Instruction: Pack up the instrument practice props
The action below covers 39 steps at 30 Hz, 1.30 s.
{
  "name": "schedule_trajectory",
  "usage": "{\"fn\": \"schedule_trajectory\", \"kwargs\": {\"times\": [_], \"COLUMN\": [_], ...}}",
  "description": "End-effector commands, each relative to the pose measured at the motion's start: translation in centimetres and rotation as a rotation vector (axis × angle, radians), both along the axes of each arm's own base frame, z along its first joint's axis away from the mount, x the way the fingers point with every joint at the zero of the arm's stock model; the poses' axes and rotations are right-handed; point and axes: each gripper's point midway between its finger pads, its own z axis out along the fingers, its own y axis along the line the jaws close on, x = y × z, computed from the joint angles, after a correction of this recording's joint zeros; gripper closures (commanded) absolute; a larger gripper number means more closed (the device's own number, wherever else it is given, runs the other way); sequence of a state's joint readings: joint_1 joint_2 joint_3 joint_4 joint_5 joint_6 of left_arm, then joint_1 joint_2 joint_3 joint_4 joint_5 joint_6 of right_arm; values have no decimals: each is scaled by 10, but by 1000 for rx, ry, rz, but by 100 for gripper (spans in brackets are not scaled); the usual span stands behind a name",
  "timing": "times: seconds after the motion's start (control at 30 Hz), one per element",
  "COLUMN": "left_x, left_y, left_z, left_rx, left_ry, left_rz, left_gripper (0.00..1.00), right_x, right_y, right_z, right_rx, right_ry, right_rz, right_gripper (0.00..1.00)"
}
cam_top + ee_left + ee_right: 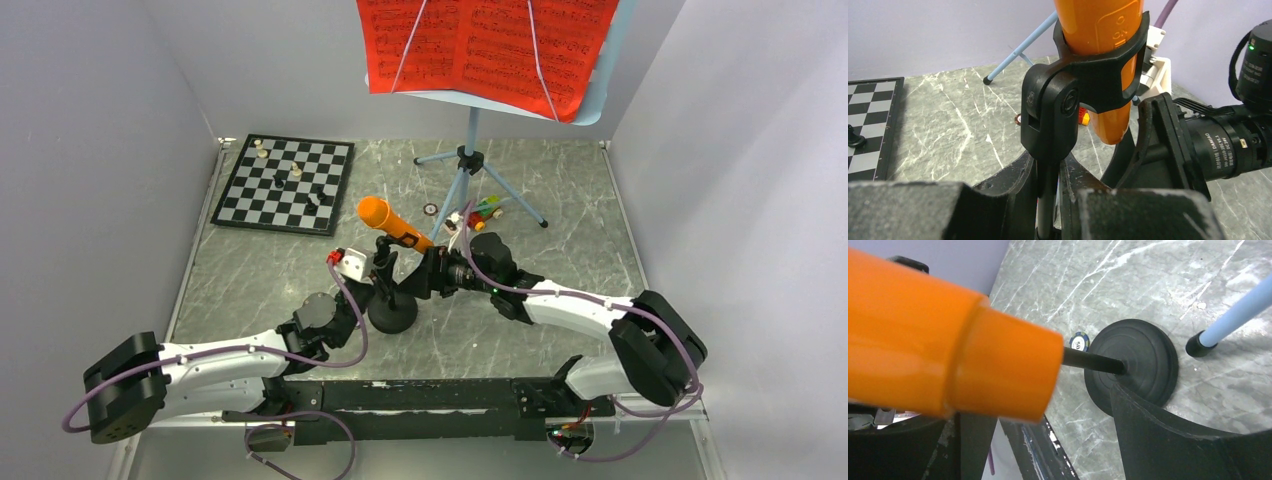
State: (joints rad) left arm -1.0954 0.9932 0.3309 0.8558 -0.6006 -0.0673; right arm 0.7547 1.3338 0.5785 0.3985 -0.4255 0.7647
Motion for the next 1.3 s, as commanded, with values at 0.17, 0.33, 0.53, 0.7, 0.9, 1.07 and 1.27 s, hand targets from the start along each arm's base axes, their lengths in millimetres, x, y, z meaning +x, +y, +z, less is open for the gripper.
{"fn": "schedule_trajectory", "kwargs": {"times": [0.17, 0.33, 0.53, 0.7, 0.9, 1.07, 1.27], "left_x": [-1, -2, -1, 1, 2, 2, 2], "left_y": [-6, -7, -7, -8, -9, -10, -11], "left_z": [-7, -7, -11, -16, -23, -24, -28], "left_rx": [0, 3, 24, 43, 55, 61, 69], "left_ry": [26, 27, 40, 55, 84, 91, 100], "left_rz": [-8, -11, 0, 11, 19, 23, 25], "left_gripper": [100, 100, 100, 100, 100, 100, 100], "right_x": [10, 11, 15, 15, 9, -2, 3], "right_y": [23, 26, 23, 18, 12, 18, 4], "right_z": [35, 32, 28, 9, -14, -19, -16], "right_rx": [120, 121, 87, -27, -141, -273, -447], "right_ry": [-47, -36, -73, -162, -282, -438, -643], "right_rz": [58, 69, 48, 17, -19, -3, -78], "right_gripper": [23, 40, 52, 56, 70, 83, 100]}}
